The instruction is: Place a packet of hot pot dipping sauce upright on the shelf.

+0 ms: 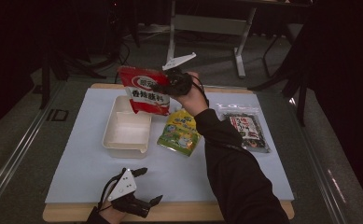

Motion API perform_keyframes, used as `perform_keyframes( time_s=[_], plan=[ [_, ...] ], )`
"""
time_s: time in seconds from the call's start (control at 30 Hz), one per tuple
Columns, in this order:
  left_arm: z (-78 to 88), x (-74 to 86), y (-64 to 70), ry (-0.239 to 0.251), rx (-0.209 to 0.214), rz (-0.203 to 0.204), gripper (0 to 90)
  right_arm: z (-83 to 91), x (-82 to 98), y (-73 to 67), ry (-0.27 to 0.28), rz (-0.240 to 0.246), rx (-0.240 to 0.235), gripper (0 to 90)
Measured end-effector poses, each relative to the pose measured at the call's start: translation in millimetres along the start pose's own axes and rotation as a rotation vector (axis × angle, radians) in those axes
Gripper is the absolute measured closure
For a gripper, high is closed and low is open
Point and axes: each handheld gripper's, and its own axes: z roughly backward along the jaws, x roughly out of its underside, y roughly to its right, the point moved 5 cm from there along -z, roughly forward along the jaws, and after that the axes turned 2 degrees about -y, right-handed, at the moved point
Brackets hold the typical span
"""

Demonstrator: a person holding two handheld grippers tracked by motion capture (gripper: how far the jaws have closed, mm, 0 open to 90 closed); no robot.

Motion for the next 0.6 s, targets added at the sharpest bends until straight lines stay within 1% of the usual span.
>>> perform_keyframes(
  time_s=[0.03, 0.07, 0.1, 0.17, 0.2, 0.23, 0.27, 0.33, 0.47, 0.53, 0.57, 0.6],
  plan=[
    [1.7, -0.3, -0.5, 0.006, -0.009, -0.004, 2.0, -4.5, -1.1, 1.8, 0.004, -0.004, 0.0, 90.0],
    [4.1, -0.6, -1.1, 0.016, -0.011, 0.007, 1.9, -11.8, -2.1, 5.1, 0.006, -0.016, -0.002, 90.0],
    [5.3, -0.3, -1.5, 0.019, -0.016, 0.012, 2.0, -14.5, -2.4, 6.2, 0.01, -0.02, -0.002, 90.0],
    [6.3, 1.2, -1.9, 0.011, -0.017, 0.017, 2.0, -21.1, -2.5, 9.3, 0.015, -0.029, -0.005, 90.0],
    [6.3, 1.2, -1.9, 0.011, -0.017, 0.017, 2.0, -21.1, -2.5, 9.3, 0.015, -0.029, -0.005, 90.0],
    [6.7, 2.0, -1.9, 0.01, -0.018, 0.019, 2.0, -27.5, -2.2, 12.3, 0.023, -0.044, -0.01, 90.0],
    [7.5, 3.0, -1.2, 0.006, -0.018, 0.019, 2.0, -29.8, -2.1, 13.4, 0.022, -0.048, -0.018, 90.0],
    [9.3, 2.7, -0.4, 0.014, -0.023, 0.015, 2.0, -36.3, -1.5, 15.8, 0.023, -0.058, -0.018, 90.0],
    [12.2, 3.1, -0.8, 0.016, -0.028, 0.021, 2.0, -50.7, 1.2, 17.9, 0.012, -0.057, -0.019, 90.0],
    [12.8, 3.6, -1.1, 0.017, -0.034, 0.027, 2.0, -57.7, 1.9, 18.2, 0.013, -0.057, -0.026, 90.0],
    [12.8, 3.6, -1.1, 0.017, -0.034, 0.027, 2.0, -57.7, 1.9, 18.2, 0.013, -0.057, -0.026, 90.0],
    [13.3, 4.0, -1.1, 0.016, -0.034, 0.026, 2.0, -63.2, 1.3, 18.9, 0.017, -0.056, -0.025, 90.0]
  ],
)
